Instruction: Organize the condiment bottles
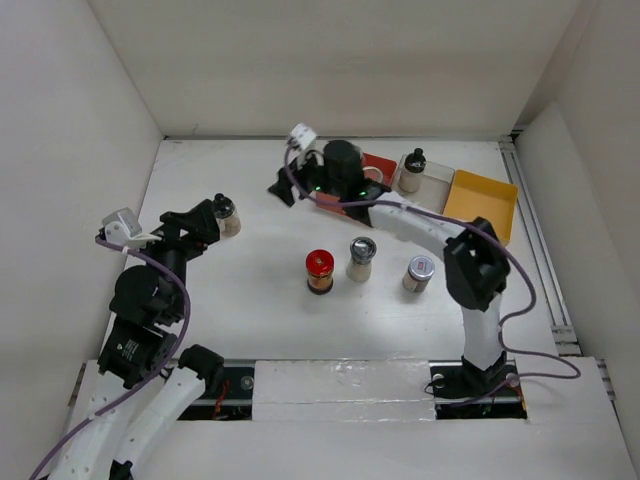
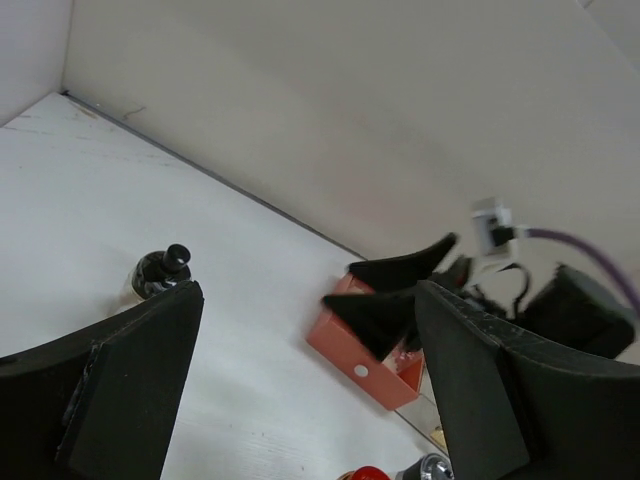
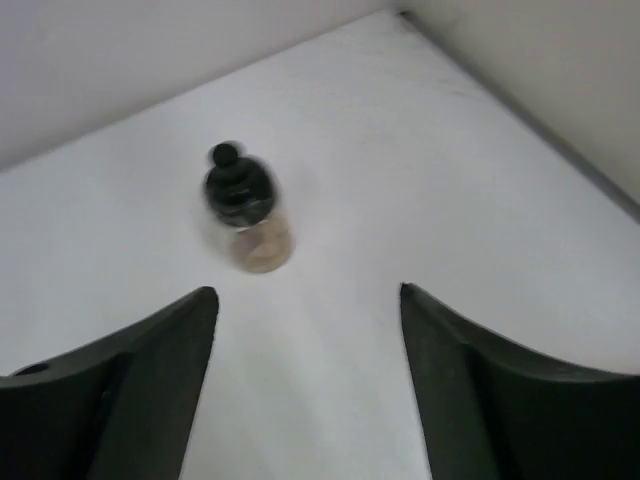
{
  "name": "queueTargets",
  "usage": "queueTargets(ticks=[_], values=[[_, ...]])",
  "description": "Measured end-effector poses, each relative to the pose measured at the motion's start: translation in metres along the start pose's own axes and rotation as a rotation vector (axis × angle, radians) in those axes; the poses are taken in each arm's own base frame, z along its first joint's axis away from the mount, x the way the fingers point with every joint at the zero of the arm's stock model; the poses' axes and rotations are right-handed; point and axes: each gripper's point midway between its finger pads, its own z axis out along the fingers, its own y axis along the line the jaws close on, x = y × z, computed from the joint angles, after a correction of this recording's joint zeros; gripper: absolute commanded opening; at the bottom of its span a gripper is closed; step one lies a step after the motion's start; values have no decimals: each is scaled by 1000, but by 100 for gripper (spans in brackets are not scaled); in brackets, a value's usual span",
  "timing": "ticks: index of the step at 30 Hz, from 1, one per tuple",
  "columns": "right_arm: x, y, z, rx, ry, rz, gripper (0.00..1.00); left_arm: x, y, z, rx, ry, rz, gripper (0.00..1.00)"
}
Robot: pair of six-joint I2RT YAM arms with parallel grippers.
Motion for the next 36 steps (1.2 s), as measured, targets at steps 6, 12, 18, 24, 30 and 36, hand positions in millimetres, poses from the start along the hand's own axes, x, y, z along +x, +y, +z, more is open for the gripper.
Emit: queueTargets(ticks=[6,12,18,24,30,36], values=[[56,96,69,-230,107,-4,98,-6,2,-3,-5,-21,-14,87],[92,99,122,-222,153,-15,100,-5,1,-4,2,-17,-13,98],[108,87,145,-177,163,-20,100,-2,-4,-4,27,0,-11,98],[108,93,150,-193,152,-25,100,3,-6,-1,34,20,-3,98],[119,107,161,-217,130,-7,97,6,-8,-1,45,31,-1,98],[136,113,172,-215,107,46,63,8,-10,0,51,41,2,97]])
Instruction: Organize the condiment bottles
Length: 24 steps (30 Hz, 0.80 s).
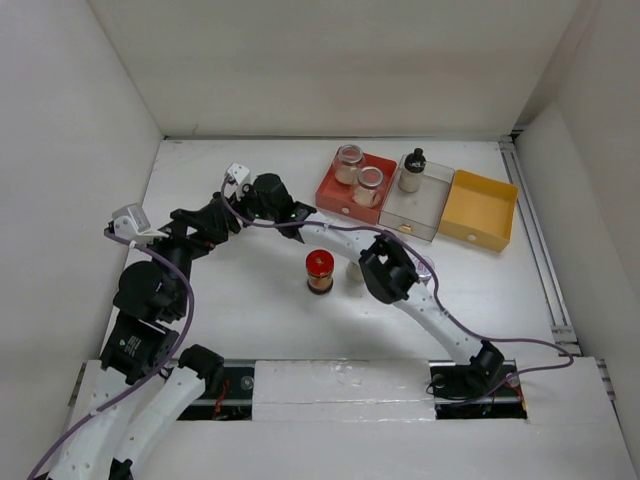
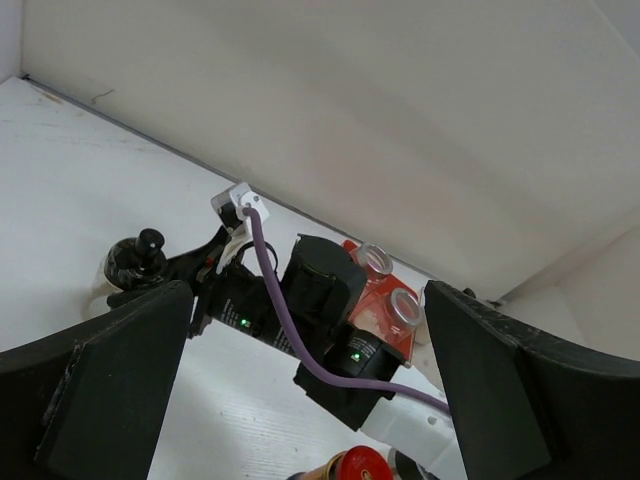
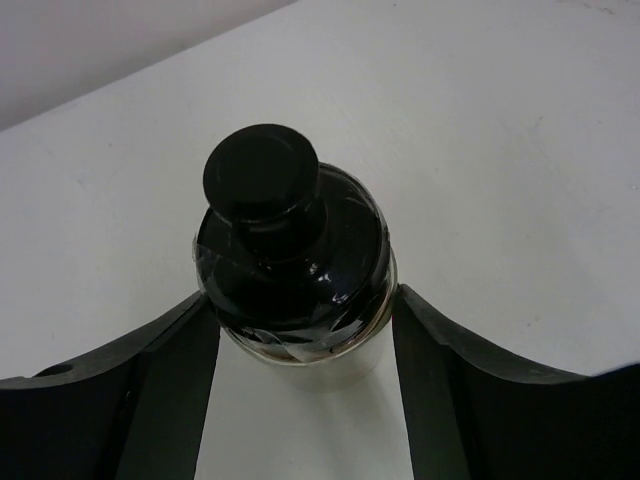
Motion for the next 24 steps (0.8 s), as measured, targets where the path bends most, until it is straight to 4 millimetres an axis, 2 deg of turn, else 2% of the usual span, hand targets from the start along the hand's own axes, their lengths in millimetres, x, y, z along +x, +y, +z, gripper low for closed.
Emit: queueTargets(ticks=[5,9,11,12,13,14,18,21,23,24], values=[[2,-1,-4,8,-51,26,55,3,-2,1,7,13,4,97],[-6,5,-24,16,-43,32,53,5,-2,2,9,18,10,97],[-21,9,-39,20,-53,28,53,6,-3,3,10,21,14,97],[-39,13,-54,20,-76,18,53,6,-3,4,10,22,14,97],[-44,14,-58,20,-82,16,53,6,-3,4,10,22,15,97],[-61,16,-68,20,-109,6,53,6,-3,4,10,22,15,97],[-138,20,-115,34,-248,-46,54,6,-3,4,9,21,14,97],[-187,8,-161,77,-347,-78,57,6,-2,4,7,19,14,97],[-206,-8,-196,126,-394,-91,58,5,-2,4,7,18,14,97],[-210,-20,-212,158,-402,-92,58,5,-2,4,8,19,14,97]])
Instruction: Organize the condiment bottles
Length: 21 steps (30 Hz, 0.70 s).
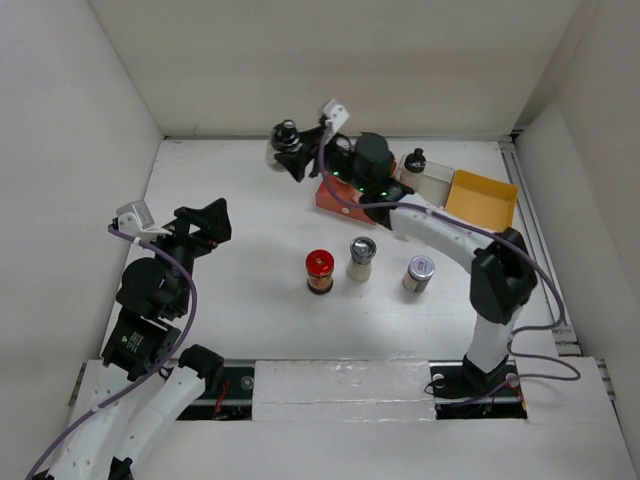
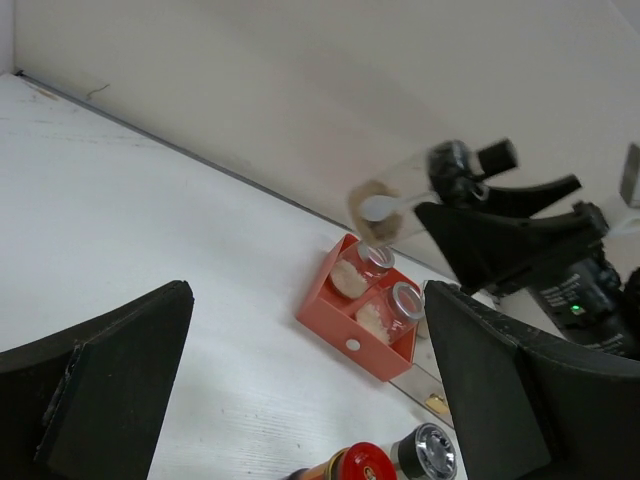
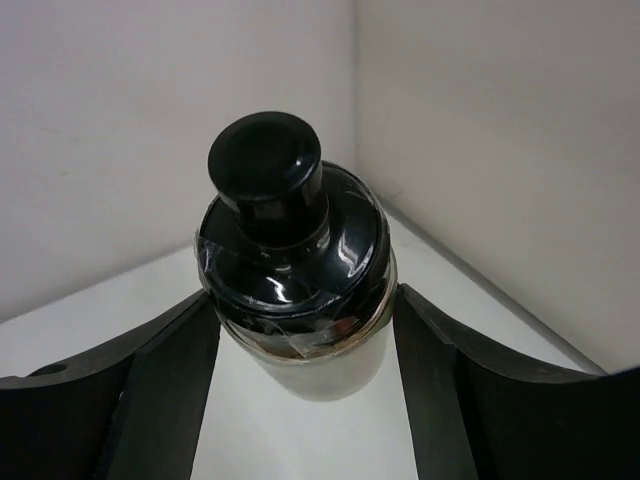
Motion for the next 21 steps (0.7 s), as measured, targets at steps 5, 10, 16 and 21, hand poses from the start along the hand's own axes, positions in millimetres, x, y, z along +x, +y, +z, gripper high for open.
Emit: queueTargets(ticks=[5,10,16,21], values=[[-3,-88,-81,220,28,-26,58,0,0,0,2,2,0,97],[28,-160,-176,487,121,-28,58,3,-2,1,8,11,3,96],[52,-202,-245,686,186,-19,58,8,-2,4,6,27,9,96],[62,-234,-281,813,213,-14,58,9,-2,5,4,32,12,96]])
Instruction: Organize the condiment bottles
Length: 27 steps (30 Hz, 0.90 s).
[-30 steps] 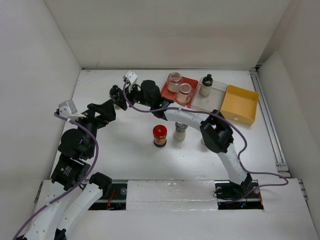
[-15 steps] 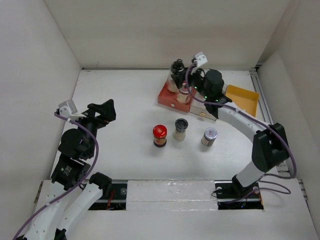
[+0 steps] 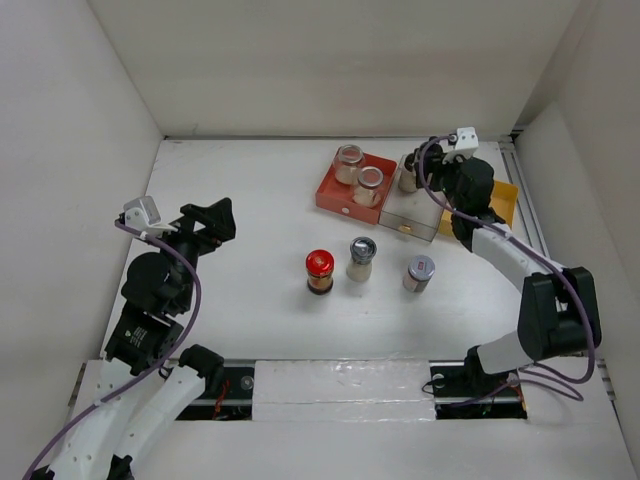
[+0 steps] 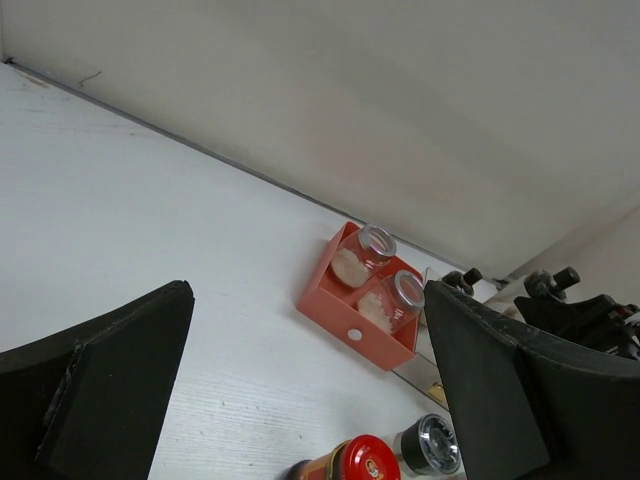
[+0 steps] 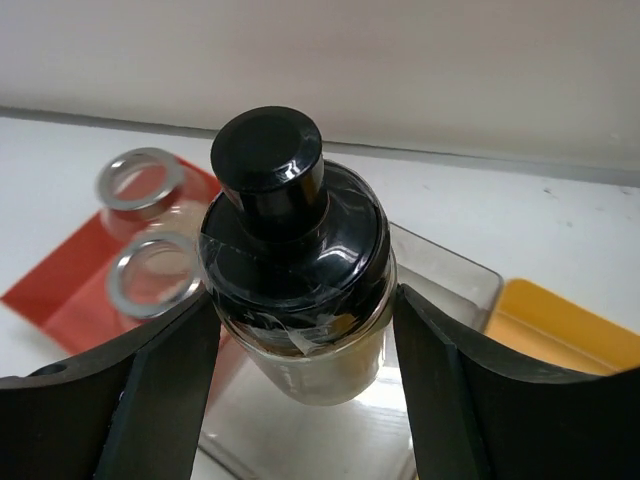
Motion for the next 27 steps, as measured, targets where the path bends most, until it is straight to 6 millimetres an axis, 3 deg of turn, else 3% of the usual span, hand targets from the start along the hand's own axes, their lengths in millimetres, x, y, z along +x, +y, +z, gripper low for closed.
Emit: queueTargets(ticks=[4,11,21,27], values=[[17,-36,6,93,34,14,59,0,-1,0,4,2,0,96],[82,-83,31,175,161,62,60,2,-1,1,2,8,3,96],[95,-86,69,131,152,101,65,4,0,3,-2,13,6,96],[95,-86,71,135,156,133,71,5,0,4,-3,16,8,96]])
